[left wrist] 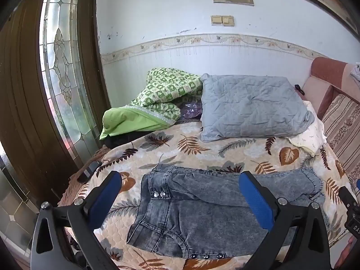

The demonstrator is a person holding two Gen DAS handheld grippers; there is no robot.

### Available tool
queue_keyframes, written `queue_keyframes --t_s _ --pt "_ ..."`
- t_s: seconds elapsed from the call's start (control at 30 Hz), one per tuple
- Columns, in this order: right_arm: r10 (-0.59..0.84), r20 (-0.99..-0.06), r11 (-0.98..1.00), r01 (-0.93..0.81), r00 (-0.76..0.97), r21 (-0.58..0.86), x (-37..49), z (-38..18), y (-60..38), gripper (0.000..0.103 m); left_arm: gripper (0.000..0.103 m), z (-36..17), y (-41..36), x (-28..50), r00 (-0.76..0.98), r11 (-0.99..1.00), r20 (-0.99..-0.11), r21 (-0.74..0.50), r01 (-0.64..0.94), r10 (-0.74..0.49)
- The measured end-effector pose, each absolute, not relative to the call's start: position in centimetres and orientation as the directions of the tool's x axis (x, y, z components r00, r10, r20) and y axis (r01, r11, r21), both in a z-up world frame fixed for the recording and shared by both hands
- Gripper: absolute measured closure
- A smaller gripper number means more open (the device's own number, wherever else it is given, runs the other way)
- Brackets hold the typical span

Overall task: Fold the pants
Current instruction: 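Move both tools over the blue jeans spread on the bed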

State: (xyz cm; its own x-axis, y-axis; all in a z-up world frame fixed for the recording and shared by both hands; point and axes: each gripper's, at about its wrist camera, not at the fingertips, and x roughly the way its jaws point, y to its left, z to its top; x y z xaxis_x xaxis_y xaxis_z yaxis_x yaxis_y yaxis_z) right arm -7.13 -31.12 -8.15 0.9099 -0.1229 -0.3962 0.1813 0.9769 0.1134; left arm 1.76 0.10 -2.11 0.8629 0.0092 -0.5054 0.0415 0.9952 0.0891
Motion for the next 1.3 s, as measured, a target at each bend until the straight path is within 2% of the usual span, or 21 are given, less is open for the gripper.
queue_keyframes --t_s 0.2,0.4,0.87,1.3 --pt "-0.134 -0.382 0.983 0.172 0.914 0.068 -6.8 -7.9 -30.4 0.0 0.0 -2.6 0.4 2.3 0.858 0.995 -0.513 0.095 0.043 0.012" --pt "-0.158 -0.377 0.979 0.194 0.913 0.06 -6.3 -7.7 -30.4 0.0 0.0 -2.2 1.0 2.1 0.874 0.995 -0.485 0.098 0.036 0.017" --pt "-0.118 -0.404 0.986 0.155 0.907 0.059 -5.2 -8.2 -29.3 0.0 0.0 -2.8 8.2 2.2 0.87 0.983 -0.459 0.081 -0.162 0.181" --pt "-0.083 -0.409 0.995 0.102 0.909 0.024 -3.7 -8.1 -26.5 0.0 0.0 -3.2 10.9 2.3 0.86 0.976 -0.463 0.058 -0.211 0.214"
